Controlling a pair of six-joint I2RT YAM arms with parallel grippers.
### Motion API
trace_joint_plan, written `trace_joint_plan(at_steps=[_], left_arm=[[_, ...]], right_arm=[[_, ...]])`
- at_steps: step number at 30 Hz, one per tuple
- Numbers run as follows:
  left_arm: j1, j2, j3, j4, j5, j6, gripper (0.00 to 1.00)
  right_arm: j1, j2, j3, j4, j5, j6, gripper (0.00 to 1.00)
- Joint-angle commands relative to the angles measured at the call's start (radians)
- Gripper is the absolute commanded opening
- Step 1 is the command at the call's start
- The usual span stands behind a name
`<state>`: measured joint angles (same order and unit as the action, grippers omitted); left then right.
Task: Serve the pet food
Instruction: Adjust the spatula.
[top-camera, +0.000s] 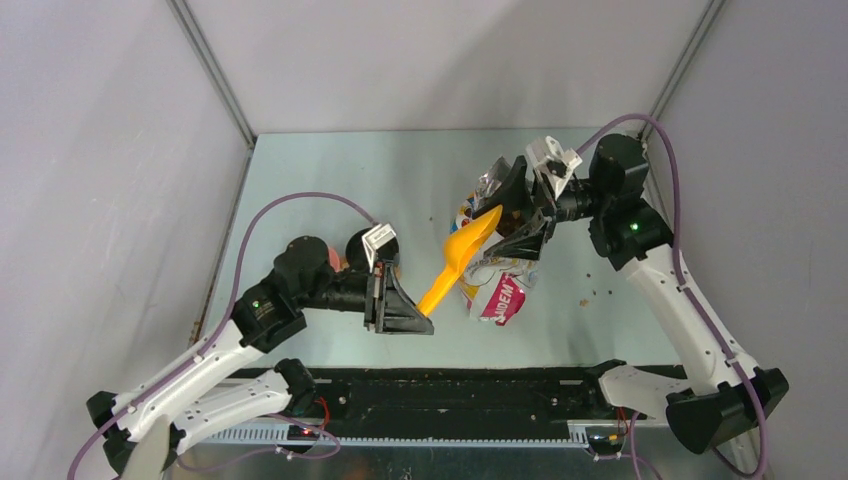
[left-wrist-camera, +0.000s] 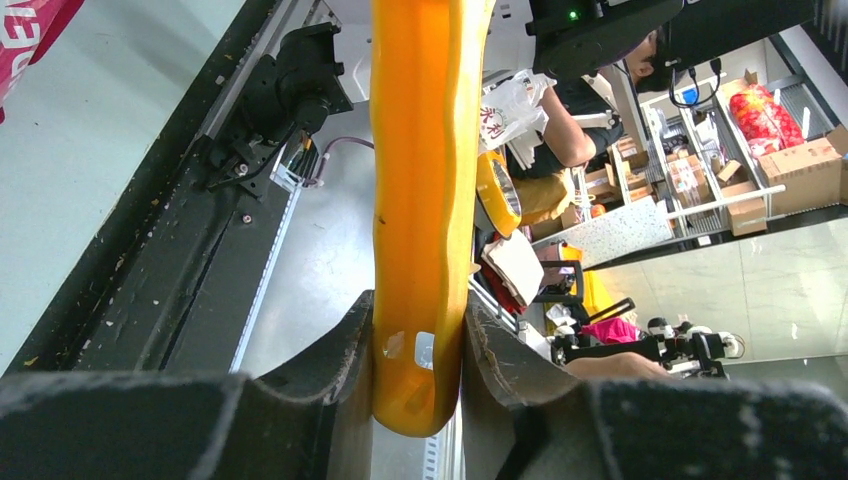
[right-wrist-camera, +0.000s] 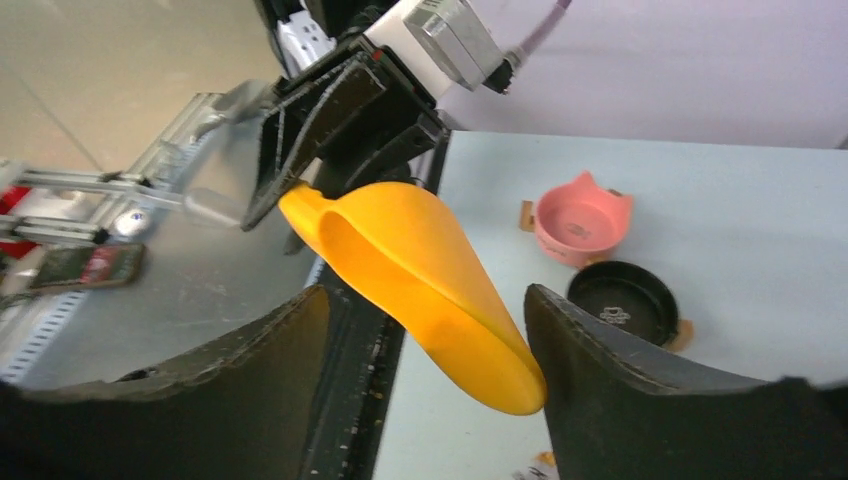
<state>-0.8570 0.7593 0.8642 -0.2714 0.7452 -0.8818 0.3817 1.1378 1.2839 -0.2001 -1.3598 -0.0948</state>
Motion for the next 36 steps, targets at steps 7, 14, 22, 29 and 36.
trace_joint_plan(at_steps=[7,14,22,29,36], left_arm=[[0.004,0.014,0.053,0.003,0.037,0.036,0.00],[0.005,0.013,0.071,0.002,0.022,0.065,0.00],[0.004,-0.026,0.205,-0.233,-0.343,0.241,0.68],[0.005,-0.175,0.037,0.037,-0.753,0.239,0.99],[0.004,-0.137,-0.007,0.208,-0.700,0.246,0.99]], right_arm=[[0.011,0.062,0.009,0.284,-0.122,0.277,0.61],[0.025,0.135,0.009,0.532,-0.193,0.568,0.14],[0.009,0.115,0.008,0.473,-0.041,0.723,0.00],[-0.003,0.012,0.008,0.098,0.301,0.654,0.00],[0.025,-0.104,-0.103,0.047,0.643,0.804,0.00]])
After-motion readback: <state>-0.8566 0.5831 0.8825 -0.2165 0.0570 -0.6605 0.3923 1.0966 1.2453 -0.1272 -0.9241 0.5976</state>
